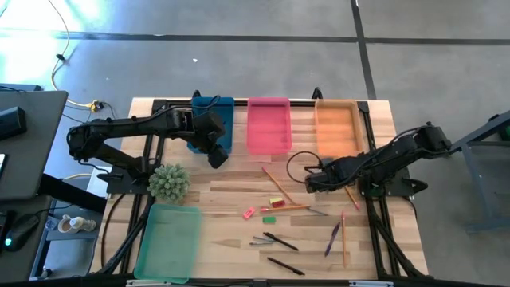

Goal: Sort crayons/erasers/pens/pencils in bins
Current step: Put the gray crayon into the pink bin, then put the pink eraser into the green bin

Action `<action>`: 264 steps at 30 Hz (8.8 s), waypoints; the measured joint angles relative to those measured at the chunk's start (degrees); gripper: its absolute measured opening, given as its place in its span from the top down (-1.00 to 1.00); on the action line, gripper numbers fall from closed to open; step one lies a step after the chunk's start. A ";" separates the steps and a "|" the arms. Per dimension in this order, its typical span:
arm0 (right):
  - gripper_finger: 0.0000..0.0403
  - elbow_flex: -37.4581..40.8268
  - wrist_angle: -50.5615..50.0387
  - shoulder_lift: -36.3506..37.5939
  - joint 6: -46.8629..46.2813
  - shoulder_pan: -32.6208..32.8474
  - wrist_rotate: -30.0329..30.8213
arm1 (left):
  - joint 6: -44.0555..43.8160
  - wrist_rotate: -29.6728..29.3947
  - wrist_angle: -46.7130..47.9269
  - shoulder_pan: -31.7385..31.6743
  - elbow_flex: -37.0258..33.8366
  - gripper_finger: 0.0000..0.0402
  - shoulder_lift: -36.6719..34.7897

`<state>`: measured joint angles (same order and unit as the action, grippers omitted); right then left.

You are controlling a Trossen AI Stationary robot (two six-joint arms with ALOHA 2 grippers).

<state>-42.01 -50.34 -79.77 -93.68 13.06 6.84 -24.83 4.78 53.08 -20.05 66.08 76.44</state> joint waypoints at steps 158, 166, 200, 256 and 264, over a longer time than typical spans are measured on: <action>1.00 -22.27 31.01 -22.70 77.21 -31.08 -1.63 | -19.05 -8.68 2.32 3.02 0.00 0.34 -2.73; 0.99 -22.26 29.07 -22.77 78.10 -32.39 -4.57 | -25.11 -8.68 2.32 7.18 0.00 0.34 -2.73; 0.49 -22.21 16.34 -8.09 89.19 -38.03 -6.88 | -27.83 -16.03 -31.96 21.89 0.00 0.07 -2.73; 0.49 -22.21 -7.43 8.24 62.70 -25.64 2.24 | -34.95 -24.30 -6.30 34.40 16.50 0.46 21.12; 0.49 -22.21 -7.46 8.24 63.28 -25.64 2.24 | -41.20 -19.71 -6.66 34.40 16.50 0.10 27.55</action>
<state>-64.23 -57.80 -71.53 -30.40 -12.58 9.08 -66.03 -14.92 46.42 14.35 82.59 103.99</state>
